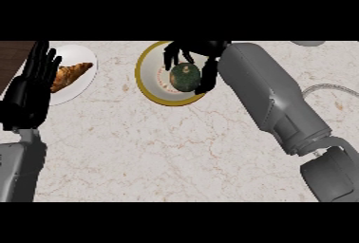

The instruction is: Pick the squash from the placemat and place it in the bowl

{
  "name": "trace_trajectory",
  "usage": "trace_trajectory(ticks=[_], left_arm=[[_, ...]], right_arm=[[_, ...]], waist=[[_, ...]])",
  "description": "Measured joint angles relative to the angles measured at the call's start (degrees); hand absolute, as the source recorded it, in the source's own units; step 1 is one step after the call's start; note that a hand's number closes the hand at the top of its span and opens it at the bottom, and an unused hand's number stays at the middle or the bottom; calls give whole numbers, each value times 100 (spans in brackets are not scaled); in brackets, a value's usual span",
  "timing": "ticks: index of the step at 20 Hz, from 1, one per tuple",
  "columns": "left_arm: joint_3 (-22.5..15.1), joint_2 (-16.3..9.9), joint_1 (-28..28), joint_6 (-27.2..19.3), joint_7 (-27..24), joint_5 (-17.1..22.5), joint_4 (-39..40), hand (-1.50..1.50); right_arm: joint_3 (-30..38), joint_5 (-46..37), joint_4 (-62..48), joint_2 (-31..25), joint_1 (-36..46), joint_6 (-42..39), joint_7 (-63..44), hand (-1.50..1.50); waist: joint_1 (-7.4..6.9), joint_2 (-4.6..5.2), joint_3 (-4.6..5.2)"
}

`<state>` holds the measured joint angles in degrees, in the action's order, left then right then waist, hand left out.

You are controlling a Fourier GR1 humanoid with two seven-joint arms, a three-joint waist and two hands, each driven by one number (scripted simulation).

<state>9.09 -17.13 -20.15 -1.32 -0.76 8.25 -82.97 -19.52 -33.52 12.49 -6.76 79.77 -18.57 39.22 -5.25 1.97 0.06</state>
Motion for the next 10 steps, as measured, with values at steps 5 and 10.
trace_trajectory(ticks=[5,10], left_arm=[[-28,33,75,-6,-4,-12,-103,0],[-2,20,88,26,-41,10,-124,0]], right_arm=[[331,289,-448,237,-78,-315,82,-150],[968,879,-609,292,-82,-309,133,-150]], waist=[[-35,14,-3],[-47,36,-7]])
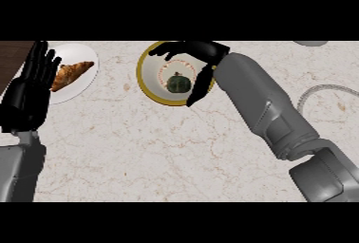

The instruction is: Pick the squash from the placemat and place it in the bowl

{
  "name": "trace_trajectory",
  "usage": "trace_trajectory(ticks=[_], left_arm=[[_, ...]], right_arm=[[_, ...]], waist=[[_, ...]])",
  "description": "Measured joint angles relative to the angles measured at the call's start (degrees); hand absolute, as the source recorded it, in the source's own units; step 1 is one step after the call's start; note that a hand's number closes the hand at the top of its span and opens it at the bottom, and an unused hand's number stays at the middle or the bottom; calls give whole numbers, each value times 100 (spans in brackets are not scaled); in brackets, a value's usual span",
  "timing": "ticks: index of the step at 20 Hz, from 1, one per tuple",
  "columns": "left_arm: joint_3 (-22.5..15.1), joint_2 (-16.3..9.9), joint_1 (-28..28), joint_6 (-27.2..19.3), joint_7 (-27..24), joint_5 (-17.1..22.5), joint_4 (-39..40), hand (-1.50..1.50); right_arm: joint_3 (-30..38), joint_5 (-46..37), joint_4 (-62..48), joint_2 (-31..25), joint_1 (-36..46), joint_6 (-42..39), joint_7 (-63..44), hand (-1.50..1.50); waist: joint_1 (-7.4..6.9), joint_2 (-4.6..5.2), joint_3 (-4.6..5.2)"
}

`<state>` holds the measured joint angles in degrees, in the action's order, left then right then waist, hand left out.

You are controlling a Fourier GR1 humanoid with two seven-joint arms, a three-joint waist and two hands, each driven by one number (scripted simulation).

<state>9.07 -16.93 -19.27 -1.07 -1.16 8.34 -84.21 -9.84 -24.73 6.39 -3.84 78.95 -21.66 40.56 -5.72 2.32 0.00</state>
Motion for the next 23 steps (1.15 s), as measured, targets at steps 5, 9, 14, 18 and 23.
trace_trajectory(ticks=[5,9,14,18,23], left_arm=[[-36,22,-26,3,9,-18,-23,0],[-52,36,-83,7,23,-16,-14,0],[-107,69,-148,1,33,-40,-45,0],[-120,69,-201,28,32,-26,-65,0],[-145,75,-250,69,31,-1,-116,0]], right_arm=[[683,621,-112,-278,137,71,-84,-150],[1061,957,-263,-642,246,62,-327,-150],[1376,1248,-397,-1135,222,-169,-449,-150],[1528,1391,-437,-1545,174,-444,-468,-150],[1629,1485,-426,-1931,27,-601,-507,-150]], waist=[[-26,25,-1],[-80,68,-1],[-181,148,-8],[-262,208,-14],[-370,284,-27]])
